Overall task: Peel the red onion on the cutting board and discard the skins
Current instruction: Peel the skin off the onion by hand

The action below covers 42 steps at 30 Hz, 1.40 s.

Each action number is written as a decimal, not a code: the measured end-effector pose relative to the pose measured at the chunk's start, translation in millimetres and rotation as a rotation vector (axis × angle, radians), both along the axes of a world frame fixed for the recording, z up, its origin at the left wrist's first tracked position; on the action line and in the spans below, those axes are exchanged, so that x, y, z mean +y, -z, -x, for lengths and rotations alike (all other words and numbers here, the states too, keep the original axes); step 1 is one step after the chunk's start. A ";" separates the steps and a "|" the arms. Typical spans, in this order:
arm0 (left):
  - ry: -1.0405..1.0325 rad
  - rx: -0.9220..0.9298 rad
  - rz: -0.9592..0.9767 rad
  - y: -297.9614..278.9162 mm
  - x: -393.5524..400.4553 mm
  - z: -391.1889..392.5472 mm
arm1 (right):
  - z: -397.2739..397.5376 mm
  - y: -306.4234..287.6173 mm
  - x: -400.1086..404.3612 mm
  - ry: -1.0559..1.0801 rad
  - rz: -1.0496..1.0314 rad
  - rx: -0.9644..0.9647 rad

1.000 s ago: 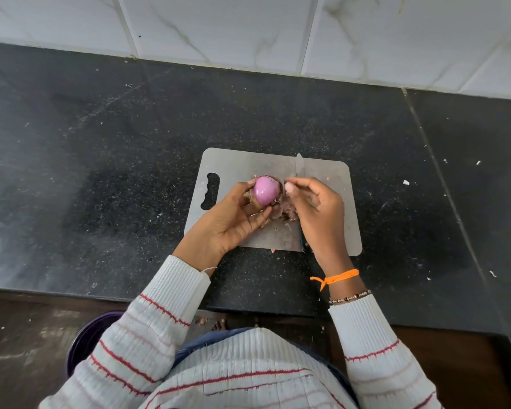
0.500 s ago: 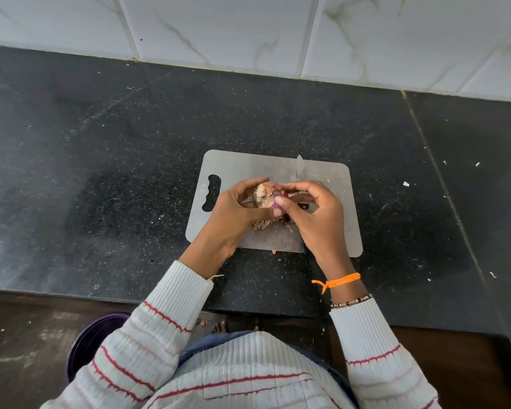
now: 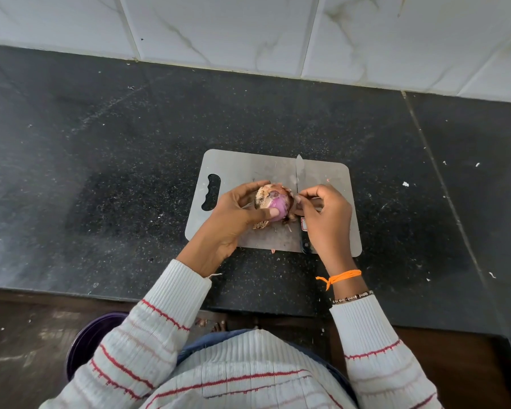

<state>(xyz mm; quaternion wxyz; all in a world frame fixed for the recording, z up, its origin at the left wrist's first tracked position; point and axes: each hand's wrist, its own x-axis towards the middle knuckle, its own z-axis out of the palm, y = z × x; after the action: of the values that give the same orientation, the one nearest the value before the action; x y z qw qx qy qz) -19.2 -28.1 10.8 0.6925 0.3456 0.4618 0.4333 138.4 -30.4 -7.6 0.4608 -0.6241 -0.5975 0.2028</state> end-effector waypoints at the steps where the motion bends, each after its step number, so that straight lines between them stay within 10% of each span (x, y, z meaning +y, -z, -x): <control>1: 0.002 -0.007 0.001 0.0 -0.1 0.2 | -1.6 1.3 0.0 0.001 0.000 -0.042; 9: -0.054 -0.106 0.038 -9.0 0.9 0.6 | -4.5 9.1 -3.7 0.003 0.077 -0.323; 20: -0.082 0.330 -0.155 -6.3 -3.8 -3.0 | 16.5 -17.2 -8.3 -0.074 -0.011 0.116; 42: 0.077 0.269 -0.076 2.2 -7.9 -2.4 | 7.2 -8.8 -9.0 -0.205 -0.015 0.028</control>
<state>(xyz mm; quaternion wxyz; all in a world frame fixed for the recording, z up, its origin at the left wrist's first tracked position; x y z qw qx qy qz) -16.8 -36.0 8.6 0.6269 0.4438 0.5201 0.3735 131.2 -39.4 1.2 0.4507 -0.5533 -0.6532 0.2531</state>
